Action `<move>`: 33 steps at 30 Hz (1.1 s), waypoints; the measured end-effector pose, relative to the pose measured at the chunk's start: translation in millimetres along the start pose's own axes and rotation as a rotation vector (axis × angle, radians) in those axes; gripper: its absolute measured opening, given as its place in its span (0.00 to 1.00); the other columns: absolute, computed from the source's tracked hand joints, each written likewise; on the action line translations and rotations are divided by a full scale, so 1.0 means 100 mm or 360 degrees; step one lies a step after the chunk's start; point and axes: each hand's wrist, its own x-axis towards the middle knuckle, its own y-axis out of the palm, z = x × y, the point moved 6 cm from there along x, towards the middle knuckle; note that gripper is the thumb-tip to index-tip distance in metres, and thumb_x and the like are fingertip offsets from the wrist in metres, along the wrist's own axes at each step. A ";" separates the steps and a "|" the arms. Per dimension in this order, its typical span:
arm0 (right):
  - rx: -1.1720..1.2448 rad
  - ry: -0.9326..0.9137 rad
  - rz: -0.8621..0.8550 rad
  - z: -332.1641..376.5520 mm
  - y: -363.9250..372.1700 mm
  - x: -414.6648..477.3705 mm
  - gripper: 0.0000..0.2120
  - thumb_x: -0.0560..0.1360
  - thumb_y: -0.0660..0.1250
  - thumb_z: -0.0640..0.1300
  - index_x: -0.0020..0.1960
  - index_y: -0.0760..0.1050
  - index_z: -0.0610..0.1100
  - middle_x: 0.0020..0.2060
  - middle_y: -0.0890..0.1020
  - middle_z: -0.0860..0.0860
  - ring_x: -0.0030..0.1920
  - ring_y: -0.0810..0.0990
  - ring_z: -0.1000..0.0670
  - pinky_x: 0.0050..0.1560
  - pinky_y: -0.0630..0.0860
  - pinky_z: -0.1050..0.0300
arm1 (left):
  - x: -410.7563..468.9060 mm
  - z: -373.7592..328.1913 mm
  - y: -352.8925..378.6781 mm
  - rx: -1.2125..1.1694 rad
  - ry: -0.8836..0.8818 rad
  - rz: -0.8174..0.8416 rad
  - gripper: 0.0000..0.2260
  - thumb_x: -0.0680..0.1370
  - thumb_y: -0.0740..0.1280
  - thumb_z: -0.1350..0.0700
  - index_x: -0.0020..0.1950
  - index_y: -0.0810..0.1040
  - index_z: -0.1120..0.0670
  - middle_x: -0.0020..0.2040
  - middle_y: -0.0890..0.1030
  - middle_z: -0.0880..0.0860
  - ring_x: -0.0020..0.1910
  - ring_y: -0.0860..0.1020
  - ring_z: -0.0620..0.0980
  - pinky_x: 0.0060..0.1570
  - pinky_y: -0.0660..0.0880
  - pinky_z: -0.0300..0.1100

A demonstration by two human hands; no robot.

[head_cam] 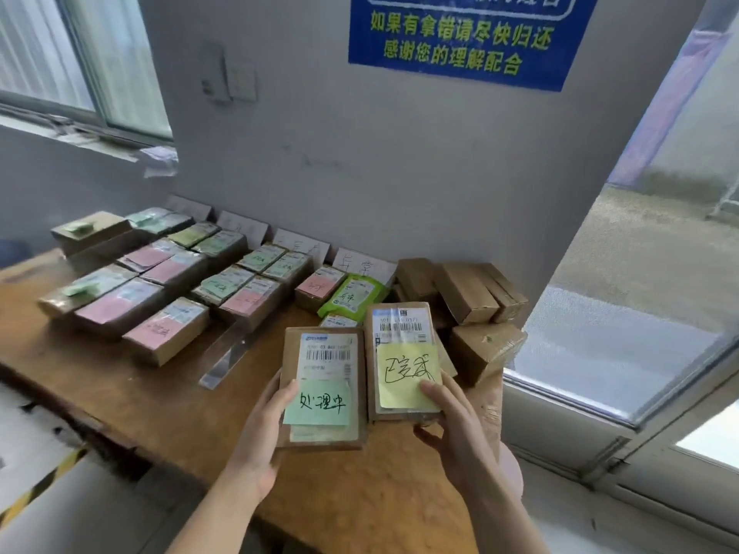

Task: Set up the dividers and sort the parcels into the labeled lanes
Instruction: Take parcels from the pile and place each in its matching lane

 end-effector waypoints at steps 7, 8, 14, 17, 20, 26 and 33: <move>-0.0074 -0.0005 0.0183 -0.05 0.87 0.16 0.30 0.65 0.70 0.56 0.67 0.72 0.55 0.54 0.84 0.50 0.56 0.79 0.47 0.61 0.71 0.44 | -0.04 -0.41 -0.73 -0.0126 0.0124 -0.0186 0.14 0.78 0.66 0.50 0.63 0.76 0.50 0.48 0.86 0.58 0.51 0.83 0.59 0.44 0.77 0.50; -0.0082 0.0002 0.0205 -0.07 1.01 0.18 0.31 0.64 0.69 0.56 0.67 0.73 0.55 0.54 0.84 0.50 0.55 0.80 0.47 0.59 0.72 0.45 | -0.04 -0.47 -0.84 -0.0126 0.0146 -0.0208 0.14 0.78 0.66 0.50 0.63 0.76 0.50 0.48 0.86 0.58 0.50 0.83 0.59 0.43 0.77 0.50; -0.0058 0.0031 0.0250 -0.24 1.83 0.26 0.21 0.71 0.69 0.51 0.63 0.76 0.50 0.46 0.86 0.49 0.39 0.80 0.51 0.45 0.73 0.51 | 0.06 -0.77 -1.64 -0.0169 0.0207 -0.0271 0.14 0.79 0.65 0.52 0.64 0.77 0.53 0.49 0.85 0.59 0.51 0.83 0.61 0.44 0.78 0.51; -0.0051 0.0094 0.0192 -0.40 2.24 0.29 0.30 0.62 0.72 0.58 0.63 0.76 0.51 0.50 0.84 0.46 0.41 0.78 0.49 0.42 0.74 0.52 | 0.16 -0.94 -2.05 -0.0140 0.0218 -0.0265 0.15 0.79 0.66 0.51 0.64 0.76 0.53 0.50 0.85 0.59 0.52 0.83 0.61 0.50 0.78 0.54; -0.0059 0.0102 0.0128 -0.56 2.63 0.35 0.39 0.56 0.73 0.63 0.65 0.74 0.50 0.56 0.82 0.44 0.52 0.76 0.46 0.55 0.76 0.42 | 0.30 -1.10 -2.46 -0.0104 0.0204 -0.0246 0.15 0.78 0.66 0.49 0.64 0.77 0.51 0.51 0.85 0.58 0.54 0.82 0.61 0.55 0.77 0.57; -0.0088 0.0158 0.0061 -0.78 3.31 0.38 0.23 0.72 0.70 0.54 0.65 0.74 0.49 0.53 0.83 0.48 0.53 0.79 0.47 0.50 0.76 0.48 | 0.56 -1.36 -3.14 -0.0024 0.0155 -0.0196 0.18 0.75 0.68 0.47 0.63 0.77 0.50 0.52 0.85 0.58 0.54 0.82 0.61 0.61 0.74 0.63; -0.0066 0.0292 -0.0101 -1.04 3.80 0.63 0.22 0.72 0.71 0.57 0.64 0.75 0.51 0.55 0.82 0.47 0.59 0.78 0.44 0.62 0.74 0.38 | 1.02 -1.52 -3.61 0.0005 0.0107 -0.0167 0.21 0.73 0.70 0.46 0.63 0.77 0.51 0.52 0.85 0.58 0.53 0.83 0.62 0.58 0.77 0.61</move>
